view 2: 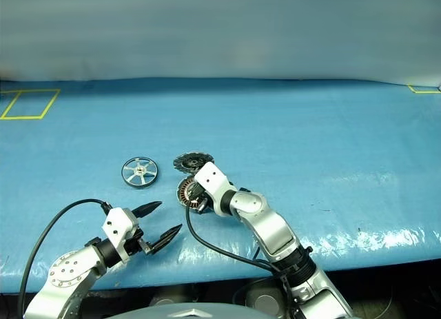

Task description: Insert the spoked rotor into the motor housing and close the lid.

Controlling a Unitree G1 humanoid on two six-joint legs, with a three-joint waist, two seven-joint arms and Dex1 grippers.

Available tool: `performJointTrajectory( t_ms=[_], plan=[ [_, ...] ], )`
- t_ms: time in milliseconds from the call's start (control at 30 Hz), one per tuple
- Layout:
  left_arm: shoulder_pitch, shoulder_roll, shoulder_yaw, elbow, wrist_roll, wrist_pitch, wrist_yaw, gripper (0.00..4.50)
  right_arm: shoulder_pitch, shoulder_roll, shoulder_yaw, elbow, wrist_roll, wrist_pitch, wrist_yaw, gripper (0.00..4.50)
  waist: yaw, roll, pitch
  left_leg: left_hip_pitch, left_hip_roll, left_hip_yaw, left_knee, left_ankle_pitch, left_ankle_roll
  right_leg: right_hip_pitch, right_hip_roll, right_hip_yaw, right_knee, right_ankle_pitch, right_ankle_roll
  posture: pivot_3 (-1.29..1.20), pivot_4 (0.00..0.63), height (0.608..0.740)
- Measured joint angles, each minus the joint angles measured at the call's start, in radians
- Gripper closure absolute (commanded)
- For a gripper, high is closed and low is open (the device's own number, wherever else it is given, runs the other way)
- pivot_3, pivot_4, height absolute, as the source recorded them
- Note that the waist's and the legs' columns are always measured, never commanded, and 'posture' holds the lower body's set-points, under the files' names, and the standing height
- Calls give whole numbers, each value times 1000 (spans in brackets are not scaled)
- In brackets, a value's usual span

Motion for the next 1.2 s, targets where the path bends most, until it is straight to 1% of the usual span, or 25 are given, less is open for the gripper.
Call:
performJointTrajectory(
  t_ms=[200, 267, 300, 333, 500, 533, 633, 667, 700, 800, 833, 900, 933, 1033, 1200],
  plan=[
    [-2, -4, -1, 1, 1, 0, 2, 0, 0, -9, -2, -1, 0, 1, 7, 3833, 0, 0, 0, 0, 0, 0, 0, 0, 0, 0, 0, 0, 0, 0, 0, 0, 150, 740],
    [-2, -4, -1, 1, 1, 0, 2, 0, 0, -11, -2, -2, 0, 1, 11, 3097, 0, 0, 0, 0, 0, 0, 0, 0, 0, 0, 0, 0, 0, 0, 0, 0, 150, 740],
    [-3, -4, -1, 1, 1, 0, 2, 0, 0, -11, -1, -3, 1, 2, 13, 2907, 0, 0, 0, 0, 0, 0, 0, 0, 0, 0, 0, 0, 0, 0, 0, 0, 150, 740],
    [-3, -5, -1, 3, 1, 0, 2, 0, 0, -10, 0, -2, 3, 3, 16, 2484, 0, 0, 0, 0, 0, 0, 0, 0, 0, 0, 0, 0, 0, 0, 0, 0, 150, 740],
    [-3, -5, -2, 12, 1, 0, 3, 0, 1, 8, -1, -2, 4, 11, 16, 855, 1, 0, 0, 0, 0, 0, 0, 0, 0, 0, 0, 0, 0, 0, 0, 0, 150, 740],
    [-4, -5, -2, 12, 1, 0, 3, 0, 2, 16, -5, -2, 5, 16, 10, 591, 1, 0, 0, 0, 0, 0, 1, 0, 0, 0, 0, 0, 0, 0, 0, 0, 150, 740],
    [-4, -6, -2, 12, 1, 0, 3, 0, 5, 21, -20, -15, 16, 37, 6, 591, 0, 0, 0, 0, 0, 0, 0, 0, 0, 0, 0, 0, 0, 0, 0, 0, 150, 740],
    [-4, -6, -2, 12, 1, 0, 3, 0, 8, 21, -25, -29, 25, 52, 6, 964, 1, 0, 0, -1, 0, 0, 0, 0, 0, -1, 0, 0, 0, 0, 0, 0, 150, 740],
    [-4, -6, -2, 12, 1, 0, 3, 0, 10, 19, -27, -44, 30, 67, 6, 1203, 1, 0, 0, -1, 0, 0, -1, 0, 0, -1, 0, 0, 0, 0, 0, 0, 150, 740],
    [-4, -7, -2, 12, 1, 0, 3, 0, 13, 12, -42, -120, 55, 131, 8, 2222, 1, 0, 0, -3, 0, 0, -1, 0, 0, -2, 0, 0, 0, 0, 0, 0, 150, 740],
    [-5, -7, -2, 12, 1, 0, 3, 0, 13, 4, -40, -144, 60, 145, 10, 2489, 1, 0, 0, -3, 0, 0, -1, 0, 0, -2, 0, 0, 0, 0, 0, 0, 150, 740],
    [-4, -8, -2, 12, 1, 0, 3, 0, 9, -28, -29, -201, 62, 193, 11, 3212, 1, 0, 0, -3, 0, 0, -1, 0, 0, -2, 0, 0, 0, 0, 0, 0, 150, 740],
    [-4, -8, -2, 12, 1, 0, 3, 0, 7, -33, -26, -212, 61, 211, 7, 3594, 0, 0, 0, -2, 0, 0, -1, 0, -1, -2, 0, 0, 0, 0, 0, 0, 150, 740],
    [-7, -8, -2, 12, 0, 0, 3, 0, -9, -32, -17, -216, 60, 262, -14, 4482, 0, 0, 0, -2, 1, 0, -1, 0, -1, -2, 0, 0, 0, 0, 0, 0, 150, 740],
    [-19, -8, -5, 13, 4, -1, 4, 0, -89, -40, 12, -200, 38, 290, -33, 4482, 0, 0, 0, -3, 0, 0, -1, 0, -1, -2, 0, 0, 0, 0, 0, 0, 150, 740]
  ],
)
